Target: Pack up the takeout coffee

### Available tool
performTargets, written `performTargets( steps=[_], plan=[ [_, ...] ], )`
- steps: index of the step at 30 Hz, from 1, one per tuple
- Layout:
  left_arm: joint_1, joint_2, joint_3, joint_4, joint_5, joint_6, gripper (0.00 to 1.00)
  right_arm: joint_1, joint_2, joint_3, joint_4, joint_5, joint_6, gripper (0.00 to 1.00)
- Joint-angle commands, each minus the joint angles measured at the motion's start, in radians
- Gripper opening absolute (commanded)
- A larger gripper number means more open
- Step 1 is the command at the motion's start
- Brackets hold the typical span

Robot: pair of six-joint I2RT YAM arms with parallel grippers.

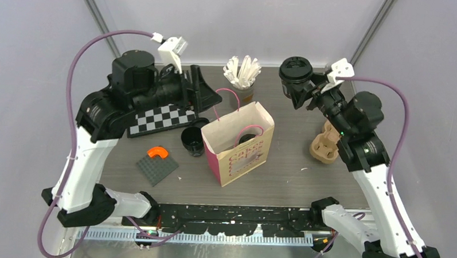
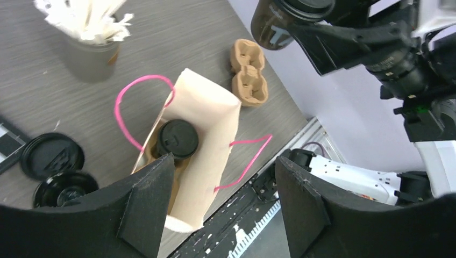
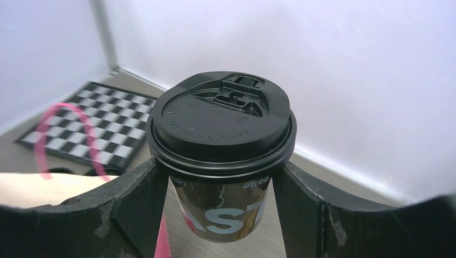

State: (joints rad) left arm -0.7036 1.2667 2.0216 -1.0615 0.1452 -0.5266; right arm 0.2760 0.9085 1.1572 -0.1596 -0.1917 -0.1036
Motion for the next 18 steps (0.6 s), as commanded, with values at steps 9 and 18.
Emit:
performTargets(
  steps=[9,18],
  plan=[
    [0.003,0.044,-0.014,0.243,0.310,0.265,0.74,0.166,-0.109,0.092,-0.054,-0.277,0.113,0.71],
    [0.003,0.114,0.053,0.344,0.468,0.270,0.80,0.174,-0.070,0.123,-0.080,-0.353,0.148,0.71]
  ],
)
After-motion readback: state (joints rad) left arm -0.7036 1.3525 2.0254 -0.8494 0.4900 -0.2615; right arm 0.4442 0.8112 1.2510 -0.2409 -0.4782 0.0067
